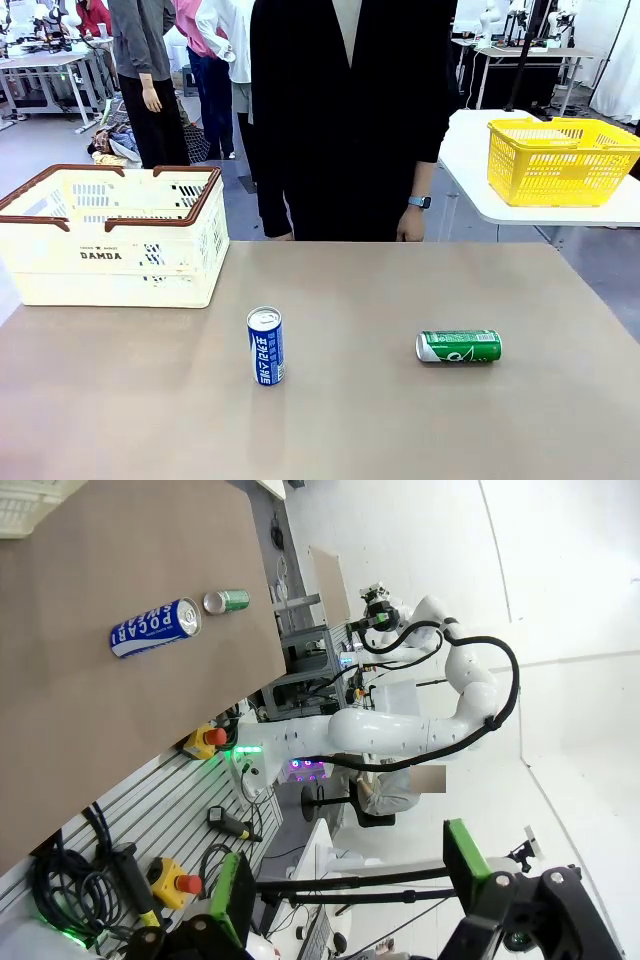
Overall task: Place the drinks into the Shopping basket.
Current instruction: Pick up one drink and place it into the Shopping basket.
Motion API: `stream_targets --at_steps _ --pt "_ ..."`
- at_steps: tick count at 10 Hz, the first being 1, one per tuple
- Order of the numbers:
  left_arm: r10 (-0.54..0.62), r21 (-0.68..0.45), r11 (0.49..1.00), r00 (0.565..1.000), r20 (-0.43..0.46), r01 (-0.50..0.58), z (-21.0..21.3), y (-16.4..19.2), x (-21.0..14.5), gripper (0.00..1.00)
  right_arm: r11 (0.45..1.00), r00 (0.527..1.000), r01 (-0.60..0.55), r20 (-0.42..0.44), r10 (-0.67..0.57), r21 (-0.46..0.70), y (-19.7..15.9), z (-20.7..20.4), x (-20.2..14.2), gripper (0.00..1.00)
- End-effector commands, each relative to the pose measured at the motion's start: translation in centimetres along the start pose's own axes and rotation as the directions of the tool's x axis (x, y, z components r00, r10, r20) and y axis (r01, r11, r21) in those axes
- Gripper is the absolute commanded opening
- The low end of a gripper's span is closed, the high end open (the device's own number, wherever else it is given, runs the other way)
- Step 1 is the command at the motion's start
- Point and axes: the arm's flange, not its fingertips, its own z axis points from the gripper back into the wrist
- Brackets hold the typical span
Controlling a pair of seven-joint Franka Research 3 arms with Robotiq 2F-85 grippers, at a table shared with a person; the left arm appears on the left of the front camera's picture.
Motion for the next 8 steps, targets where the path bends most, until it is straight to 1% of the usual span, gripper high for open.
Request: stream_targets --at_steps 1,2,6,7,8 --pt "-0.014 -0.017 1.000 1.000 -0.002 0.014 -0.1 -0.2 -0.2 1.00 0.991 0.991 0.073 0.118 -0.060 -0.112 1.5 -5.8 -0.4 1.00" --pt "-0.014 -0.017 1.000 1.000 -0.002 0.014 -0.1 -0.2 -0.2 1.00 1.000 1.000 0.000 0.000 0.000 0.000 0.0 0.0 0.0 1.00" --pt "-0.014 -0.017 1.000 1.000 -0.002 0.014 -0.1 -0.2 -0.2 1.00 1.000 1.000 0.000 0.000 0.000 0.000 0.0 0.0 0.0 1.00" --pt "0.000 0.000 1.000 1.000 0.000 0.000 0.0 0.0 0.0 1.00 1.000 1.000 0.000 0.000 0.000 0.000 0.0 0.0 0.0 1.00" --pt "0.075 0.155 0.985 0.997 -0.010 -0.073 -4.3 -4.0 0.3 1.00 1.000 1.000 0.000 0.000 0.000 0.000 0.0 0.0 0.0 1.00"
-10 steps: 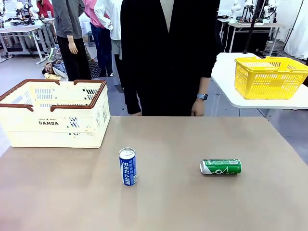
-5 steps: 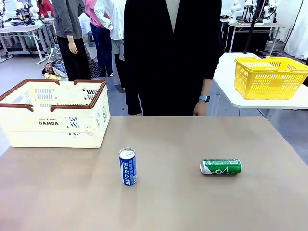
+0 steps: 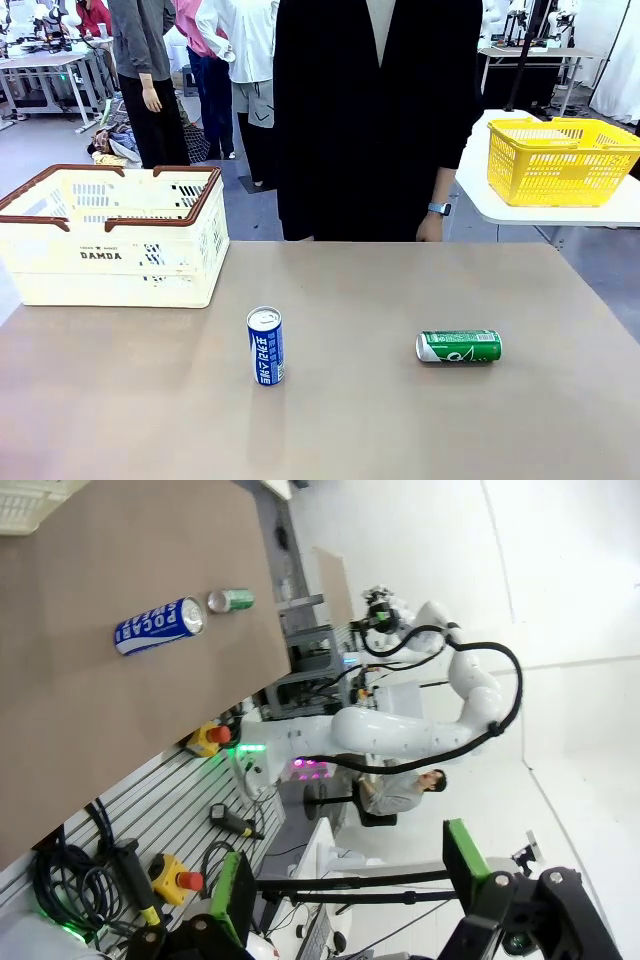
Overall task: Place the drinks into the Shopping basket.
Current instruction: Pick up one drink and place it into the Shopping basket.
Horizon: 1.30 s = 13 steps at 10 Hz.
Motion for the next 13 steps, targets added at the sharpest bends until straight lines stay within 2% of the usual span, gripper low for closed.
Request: stream_targets --at_steps 1,2,3,4,6,7,8,9,11,12,13 --pt "0.107 0.262 0.959 0.994 0.003 -0.104 -8.4 -6.8 1.5 1.00 1.000 1.000 -0.020 -0.006 0.020 0.005 -0.1 0.6 -0.1 1.00" --pt "0.116 0.404 0.908 0.993 0.003 -0.108 -14.4 -9.4 3.1 1.00 1.000 1.000 -0.020 -0.006 0.020 0.005 -0.1 0.6 -0.1 1.00" --pt "0.101 0.553 0.826 0.994 0.048 -0.111 -20.3 -11.1 4.2 1.00 1.000 1.000 -0.020 -0.006 0.020 0.005 -0.1 0.6 -0.1 1.00" --pt "0.127 0.672 0.730 0.991 0.038 -0.119 -26.2 -11.5 5.4 1.00 1.000 1.000 -0.020 -0.006 0.020 0.005 -0.1 0.6 -0.1 1.00" --pt "0.141 0.827 0.555 0.990 0.009 -0.087 -33.2 -9.5 8.8 1.00 1.000 1.000 -0.020 -0.006 0.020 0.005 -0.1 0.6 -0.1 1.00" --pt "0.104 0.875 0.483 0.994 -0.018 -0.035 -35.3 -8.4 10.3 1.00 1.000 1.000 -0.020 -0.006 0.020 0.005 -0.1 0.6 -0.1 1.00" --pt "0.106 0.864 0.501 0.994 -0.009 -0.045 -35.8 -7.8 11.2 1.00 1.000 1.000 -0.020 -0.006 0.020 0.005 -0.1 0.6 -0.1 1.00" --pt "0.067 0.820 0.572 0.998 -0.009 -0.031 -36.6 -8.7 5.2 1.00 1.000 1.000 -0.020 -0.006 0.020 0.005 -0.1 0.6 -0.1 1.00" --pt "0.067 0.820 0.572 0.998 -0.009 -0.031 -36.6 -8.7 5.2 1.00 1.000 1.000 -0.020 -0.006 0.020 0.005 -0.1 0.6 -0.1 1.00" --pt "0.072 0.845 0.535 0.997 -0.041 -0.004 -38.1 -7.1 8.1 1.00 1.000 1.000 -0.020 -0.006 0.020 0.005 -0.1 0.6 -0.1 1.00" --pt "0.058 0.899 0.436 0.998 0.028 -0.050 -39.8 -5.5 9.8 1.00 1.000 1.000 -0.020 -0.006 0.020 0.005 -0.1 0.6 -0.1 1.00"
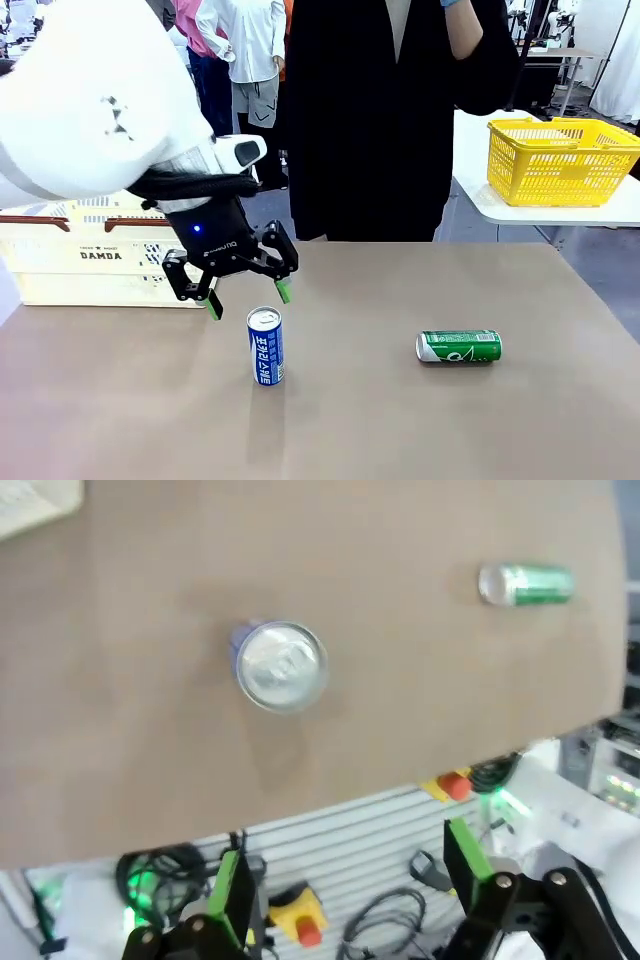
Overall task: Place the drinks into the Shopping basket.
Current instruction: Pick up one drink and place it into the Shopping basket.
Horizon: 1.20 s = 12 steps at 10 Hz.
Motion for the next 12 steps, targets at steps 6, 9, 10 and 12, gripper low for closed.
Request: stream_targets --at_steps 6,9,10,12 --pt "0.046 0.176 0.984 0.999 -0.028 -0.040 -9.0 -0.8 8.3 1.00 1.000 1.000 -0.023 -0.007 0.023 0.004 0.0 0.4 -0.2 1.00" --pt "0.055 0.212 0.976 0.996 -0.069 -0.040 -11.8 -1.0 8.0 1.00 1.000 1.000 -0.023 -0.007 0.023 0.004 0.0 0.4 -0.2 1.00" --pt "0.044 0.208 0.978 0.996 -0.083 -0.025 -12.3 -1.1 7.6 1.00 1.000 1.000 -0.023 -0.007 0.023 0.004 0.0 0.4 -0.2 1.00" --pt "0.045 0.224 0.974 0.996 -0.070 -0.028 -12.9 -1.1 6.5 1.00 1.000 1.000 -0.023 -0.007 0.023 0.004 0.0 0.4 -0.2 1.00"
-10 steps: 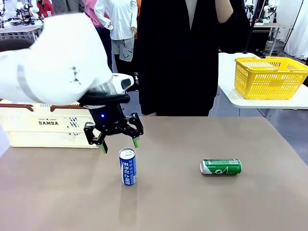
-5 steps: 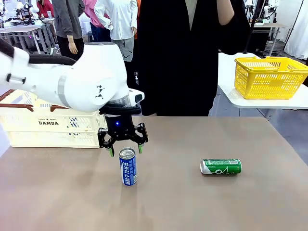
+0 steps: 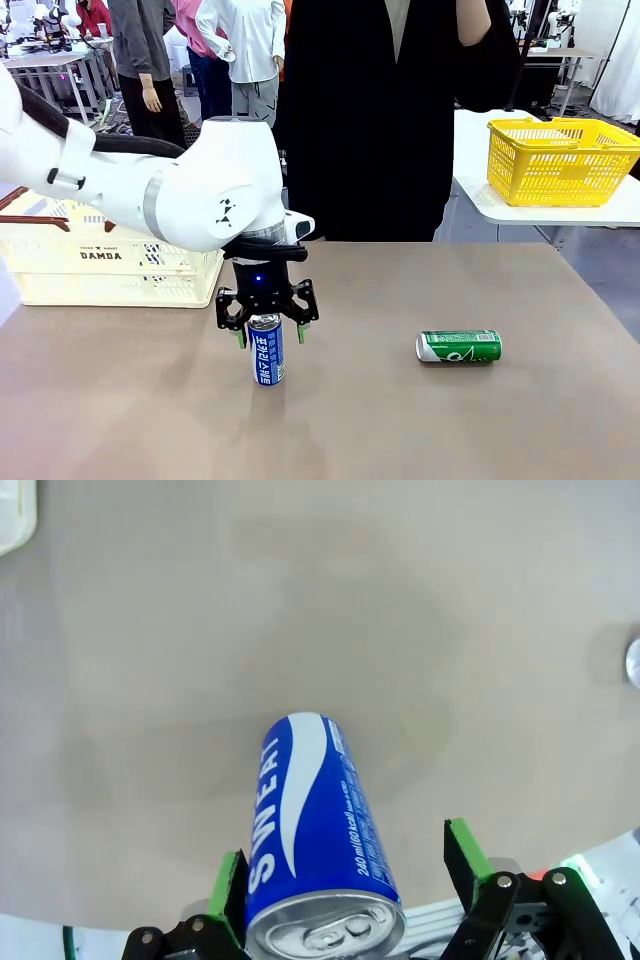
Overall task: Place the drinks into the Shopping basket.
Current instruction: Pick up one drink and place it into the Shopping basket.
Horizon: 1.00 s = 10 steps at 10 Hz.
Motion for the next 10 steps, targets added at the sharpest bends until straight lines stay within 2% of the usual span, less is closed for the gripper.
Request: stream_targets --at_steps 1,2,3,6,10 --pt "0.022 0.043 0.999 0.999 0.028 -0.023 -0.19 0.21 -0.58 1.00 1.000 1.000 -0.023 -0.007 0.023 0.003 0.01 0.42 -0.14 1.00" --pt "0.029 0.050 0.998 0.999 0.038 -0.031 -0.29 0.33 -0.64 1.00 1.000 1.000 -0.023 -0.007 0.023 0.003 0.01 0.42 -0.14 1.00" --pt "0.038 0.057 0.998 0.998 0.048 -0.040 -0.30 0.39 -0.49 0.79 1.000 1.000 -0.023 -0.007 0.023 0.003 0.01 0.42 -0.14 1.00" --pt "0.054 0.080 0.995 0.994 0.091 -0.062 -0.40 0.54 -0.06 0.00 1.000 1.000 -0.023 -0.007 0.023 0.003 0.01 0.42 -0.14 1.00" --pt "0.045 0.083 0.995 0.995 0.088 -0.052 -0.31 0.57 -0.12 0.00 1.000 1.000 -0.023 -0.007 0.023 0.003 0.01 0.42 -0.14 1.00"
